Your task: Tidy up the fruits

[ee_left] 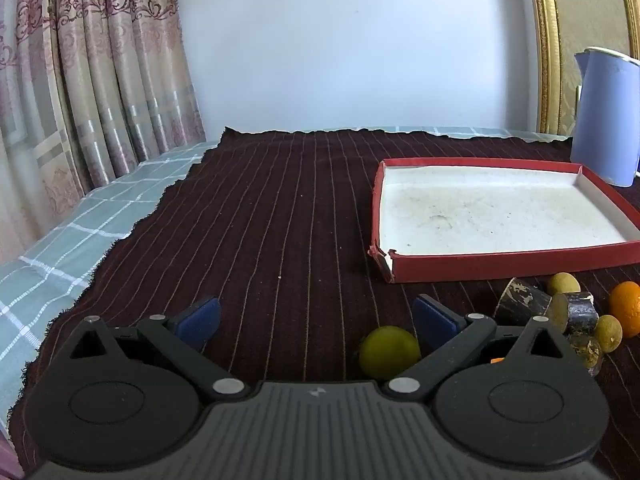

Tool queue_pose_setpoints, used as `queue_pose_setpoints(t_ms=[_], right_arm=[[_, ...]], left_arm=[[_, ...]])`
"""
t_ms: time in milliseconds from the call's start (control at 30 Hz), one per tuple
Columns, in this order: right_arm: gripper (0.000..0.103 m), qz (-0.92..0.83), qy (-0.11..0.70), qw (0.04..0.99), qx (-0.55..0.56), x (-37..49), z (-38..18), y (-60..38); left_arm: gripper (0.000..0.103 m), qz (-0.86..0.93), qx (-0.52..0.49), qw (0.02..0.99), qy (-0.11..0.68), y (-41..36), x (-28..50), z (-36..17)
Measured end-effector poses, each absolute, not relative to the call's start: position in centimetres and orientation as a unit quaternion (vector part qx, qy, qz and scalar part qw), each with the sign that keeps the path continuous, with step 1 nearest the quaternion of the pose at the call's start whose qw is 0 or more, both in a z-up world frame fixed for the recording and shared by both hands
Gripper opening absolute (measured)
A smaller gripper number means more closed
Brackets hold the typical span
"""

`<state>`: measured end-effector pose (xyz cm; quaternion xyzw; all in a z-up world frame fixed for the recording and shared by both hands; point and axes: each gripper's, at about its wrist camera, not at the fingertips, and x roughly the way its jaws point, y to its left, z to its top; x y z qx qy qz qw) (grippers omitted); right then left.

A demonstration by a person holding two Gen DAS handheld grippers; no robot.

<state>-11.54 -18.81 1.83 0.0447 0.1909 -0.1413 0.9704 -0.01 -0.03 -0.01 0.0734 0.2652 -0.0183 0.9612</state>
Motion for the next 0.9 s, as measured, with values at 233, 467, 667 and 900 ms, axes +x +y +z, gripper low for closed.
queue_pose_setpoints(t_ms=[233,467,667,900], right_arm=[[0.103,-0.142,0.19,0.97,0.046,-11.54,1.85,-18.84],[0.103,-0.141,0.192,0.97,0.046,-11.51,1.85,-18.86],[0.103,-0.141,0.192,0.97,0.046,-11.53,1.95,-18.87],[0.103,-0.139,0.193,0.97,0.045,-11.34,2.05,-19.11]], left_arm=[[0.103,-0.019,0.073,0.961,0.266,-0.02,-0.01,-0.01],[0.103,-0.019,0.074,0.961,0.265,0.23,0.23,-0.15],[0.103,-0.018,0.076,0.961,0.264,-0.03,-0.04,0.19],[0.103,-0.018,0.076,0.961,0.264,-0.04,-0.04,0.16]])
